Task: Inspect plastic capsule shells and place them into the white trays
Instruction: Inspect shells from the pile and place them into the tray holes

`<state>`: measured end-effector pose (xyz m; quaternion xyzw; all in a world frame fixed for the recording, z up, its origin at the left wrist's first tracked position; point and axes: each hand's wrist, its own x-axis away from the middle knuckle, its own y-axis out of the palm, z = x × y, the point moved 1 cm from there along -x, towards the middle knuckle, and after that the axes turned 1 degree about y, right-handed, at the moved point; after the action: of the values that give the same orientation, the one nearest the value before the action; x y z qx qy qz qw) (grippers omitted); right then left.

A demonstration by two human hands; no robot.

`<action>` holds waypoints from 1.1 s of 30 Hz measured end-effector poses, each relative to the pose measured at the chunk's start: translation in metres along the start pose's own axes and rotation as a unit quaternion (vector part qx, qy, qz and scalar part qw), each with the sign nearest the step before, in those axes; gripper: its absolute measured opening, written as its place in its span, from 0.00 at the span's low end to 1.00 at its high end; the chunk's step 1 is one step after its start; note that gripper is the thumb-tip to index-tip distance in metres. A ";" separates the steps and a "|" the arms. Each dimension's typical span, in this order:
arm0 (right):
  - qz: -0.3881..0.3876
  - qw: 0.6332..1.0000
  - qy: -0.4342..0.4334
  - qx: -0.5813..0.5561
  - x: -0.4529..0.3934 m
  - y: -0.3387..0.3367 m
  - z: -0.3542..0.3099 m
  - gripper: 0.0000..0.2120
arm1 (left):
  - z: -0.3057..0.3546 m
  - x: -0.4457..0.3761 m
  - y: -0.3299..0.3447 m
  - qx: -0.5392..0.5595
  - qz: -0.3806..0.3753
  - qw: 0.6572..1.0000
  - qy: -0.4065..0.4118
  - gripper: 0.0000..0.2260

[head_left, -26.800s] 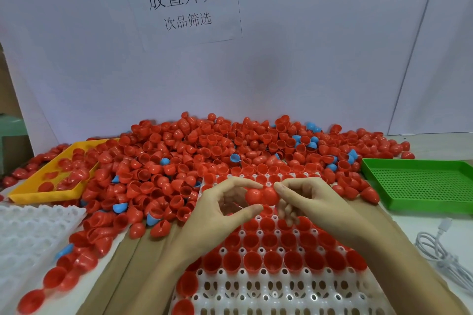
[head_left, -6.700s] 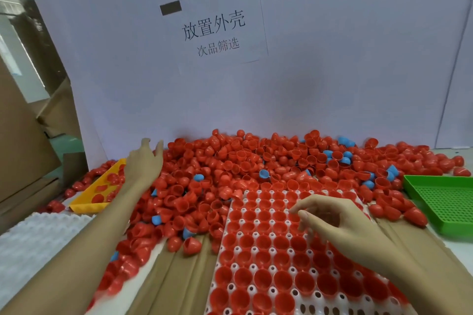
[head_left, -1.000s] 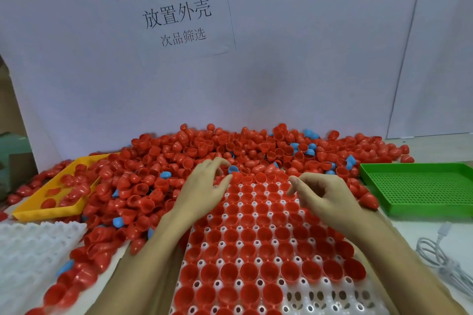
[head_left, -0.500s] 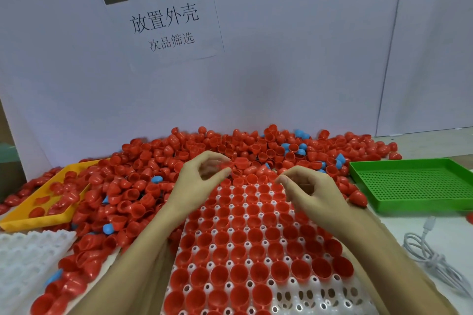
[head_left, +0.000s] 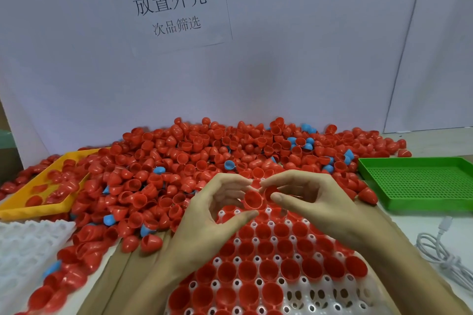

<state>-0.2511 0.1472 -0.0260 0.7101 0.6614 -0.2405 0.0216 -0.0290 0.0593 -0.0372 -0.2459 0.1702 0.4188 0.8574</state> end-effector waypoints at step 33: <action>0.035 0.994 0.068 0.072 0.012 -0.005 -0.003 0.05 | -0.042 0.000 -0.046 -0.311 0.112 0.943 -0.018 0.09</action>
<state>-0.2548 0.1596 -0.0267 0.7470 0.6173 -0.2377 -0.0669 0.0038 0.0114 -0.0585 -0.4720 0.0420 0.5489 0.6885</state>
